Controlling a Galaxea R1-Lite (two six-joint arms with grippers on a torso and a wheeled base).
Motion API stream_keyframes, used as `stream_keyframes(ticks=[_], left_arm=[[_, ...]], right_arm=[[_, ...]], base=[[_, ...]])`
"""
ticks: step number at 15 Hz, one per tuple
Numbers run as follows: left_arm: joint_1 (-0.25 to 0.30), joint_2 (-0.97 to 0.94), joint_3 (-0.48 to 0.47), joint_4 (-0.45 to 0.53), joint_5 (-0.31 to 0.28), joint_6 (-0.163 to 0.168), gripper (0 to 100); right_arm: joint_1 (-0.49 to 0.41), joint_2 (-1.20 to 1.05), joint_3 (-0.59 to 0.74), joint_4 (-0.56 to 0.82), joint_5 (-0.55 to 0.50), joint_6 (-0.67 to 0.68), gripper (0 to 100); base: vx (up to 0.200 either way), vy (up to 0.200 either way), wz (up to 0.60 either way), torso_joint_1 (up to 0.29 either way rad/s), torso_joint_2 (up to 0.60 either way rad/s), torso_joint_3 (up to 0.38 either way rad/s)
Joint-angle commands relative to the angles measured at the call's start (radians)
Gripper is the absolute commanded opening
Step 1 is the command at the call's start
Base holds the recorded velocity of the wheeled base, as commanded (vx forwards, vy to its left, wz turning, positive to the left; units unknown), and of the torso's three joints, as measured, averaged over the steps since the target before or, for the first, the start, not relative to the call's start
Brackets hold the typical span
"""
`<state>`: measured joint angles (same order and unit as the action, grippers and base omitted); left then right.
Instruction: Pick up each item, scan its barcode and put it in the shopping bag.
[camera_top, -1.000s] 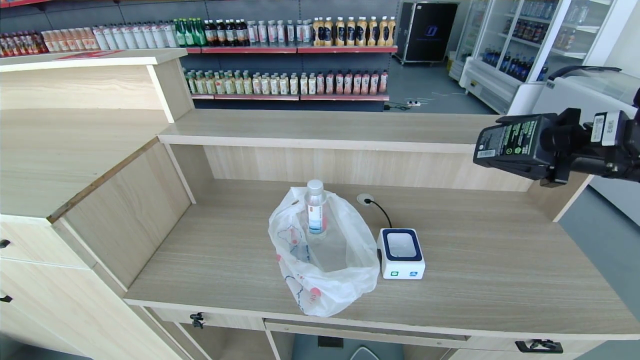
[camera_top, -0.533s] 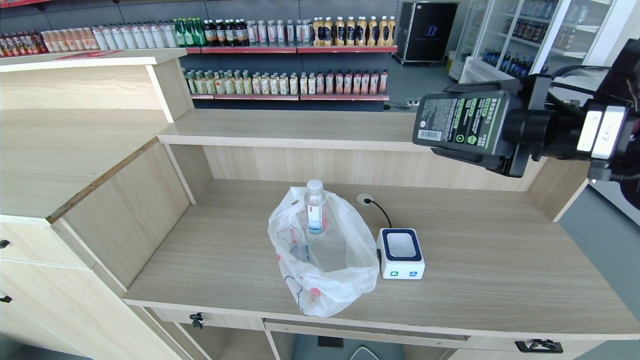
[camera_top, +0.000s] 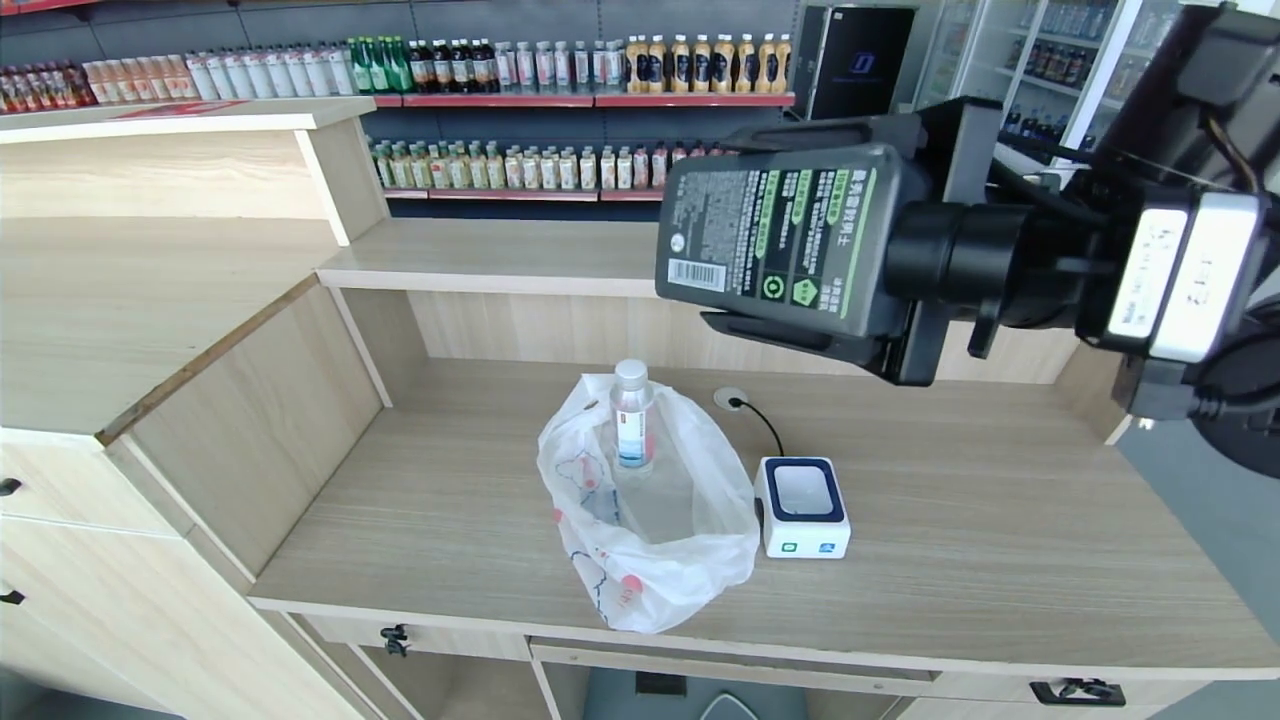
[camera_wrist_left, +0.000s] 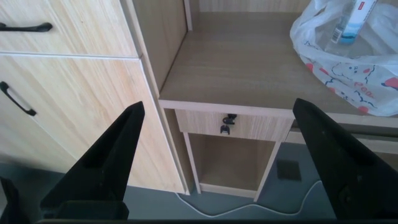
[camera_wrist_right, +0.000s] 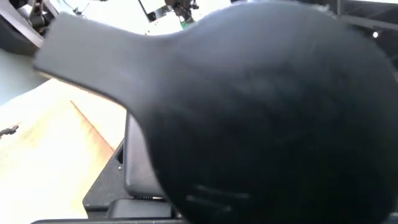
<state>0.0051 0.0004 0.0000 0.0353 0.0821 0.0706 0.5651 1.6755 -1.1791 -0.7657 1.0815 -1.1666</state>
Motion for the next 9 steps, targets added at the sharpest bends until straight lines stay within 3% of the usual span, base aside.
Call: stream_keyframes(ticks=[1,5,9], left_arm=[[-0.001,0.0,0.0,0.0,0.001,0.0,100],[-0.001,0.0,0.0,0.0,0.001,0.0,100],[0.001,0.0,0.0,0.0,0.001,0.0,100]], right_arm=[[0.084,0.053,-0.011,-0.004,-0.075,0.004,0],[0.182,0.164,-0.074,-0.018,-0.187,-0.001,0],[0.225,0.217,-0.106,-0.018,-0.212,-0.004,0]], base=[[0.0,0.0,0.0,0.0,0.0,0.0],[0.0,0.0,0.0,0.0,0.0,0.0],[0.0,0.0,0.0,0.0,0.0,0.0]])
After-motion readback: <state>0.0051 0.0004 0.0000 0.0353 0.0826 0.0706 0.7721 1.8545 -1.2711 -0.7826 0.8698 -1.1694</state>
